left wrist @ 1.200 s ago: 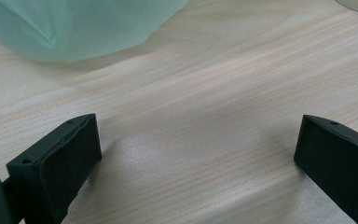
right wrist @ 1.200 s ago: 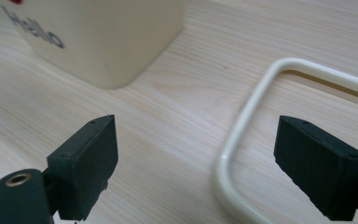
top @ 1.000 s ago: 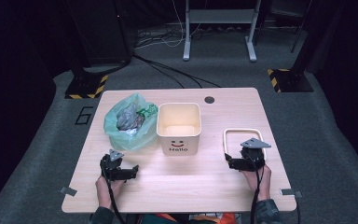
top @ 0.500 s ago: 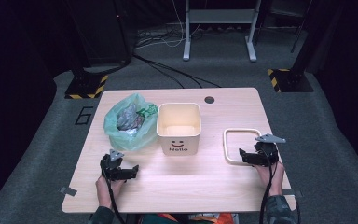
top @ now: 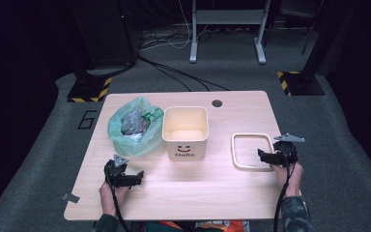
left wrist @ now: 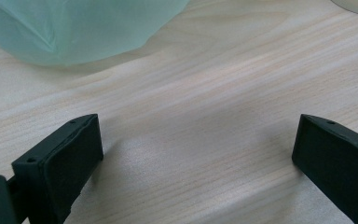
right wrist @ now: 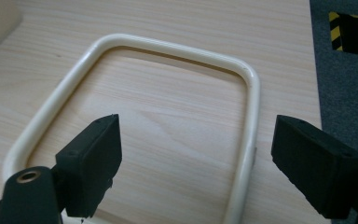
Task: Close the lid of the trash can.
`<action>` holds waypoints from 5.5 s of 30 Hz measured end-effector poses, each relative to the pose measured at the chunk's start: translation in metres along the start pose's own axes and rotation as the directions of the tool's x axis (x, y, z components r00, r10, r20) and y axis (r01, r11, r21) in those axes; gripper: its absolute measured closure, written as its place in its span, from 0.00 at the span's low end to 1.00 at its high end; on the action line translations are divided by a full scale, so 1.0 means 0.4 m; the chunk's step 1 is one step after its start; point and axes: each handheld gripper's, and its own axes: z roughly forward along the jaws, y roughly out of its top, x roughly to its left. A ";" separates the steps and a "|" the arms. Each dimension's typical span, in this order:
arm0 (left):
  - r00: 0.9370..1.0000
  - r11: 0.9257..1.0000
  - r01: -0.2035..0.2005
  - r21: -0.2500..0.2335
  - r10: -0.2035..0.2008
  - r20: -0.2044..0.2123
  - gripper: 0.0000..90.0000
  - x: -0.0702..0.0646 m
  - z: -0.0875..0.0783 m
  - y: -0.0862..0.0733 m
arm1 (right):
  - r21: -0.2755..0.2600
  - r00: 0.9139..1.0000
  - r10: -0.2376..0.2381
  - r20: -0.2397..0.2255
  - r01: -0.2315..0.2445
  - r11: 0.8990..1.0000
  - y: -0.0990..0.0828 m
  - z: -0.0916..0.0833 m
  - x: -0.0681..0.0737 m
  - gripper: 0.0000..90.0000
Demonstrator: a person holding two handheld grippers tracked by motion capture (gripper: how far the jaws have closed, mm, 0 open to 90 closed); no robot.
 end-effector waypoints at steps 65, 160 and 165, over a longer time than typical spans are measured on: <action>1.000 1.000 0.022 -0.006 -0.022 -0.010 0.04 0.002 -0.001 -0.001 | 0.098 0.983 0.156 0.092 -0.165 0.981 0.092 0.029 -0.011 0.90; 1.000 1.000 0.026 -0.006 -0.026 -0.015 0.04 0.003 -0.001 -0.001 | -0.022 1.000 0.005 -0.030 -0.005 1.000 0.389 -0.075 0.156 0.90; 1.000 1.000 0.026 -0.007 -0.026 -0.015 0.04 0.003 -0.001 -0.001 | -0.026 0.999 -0.006 -0.040 0.005 1.000 0.401 -0.072 0.174 0.90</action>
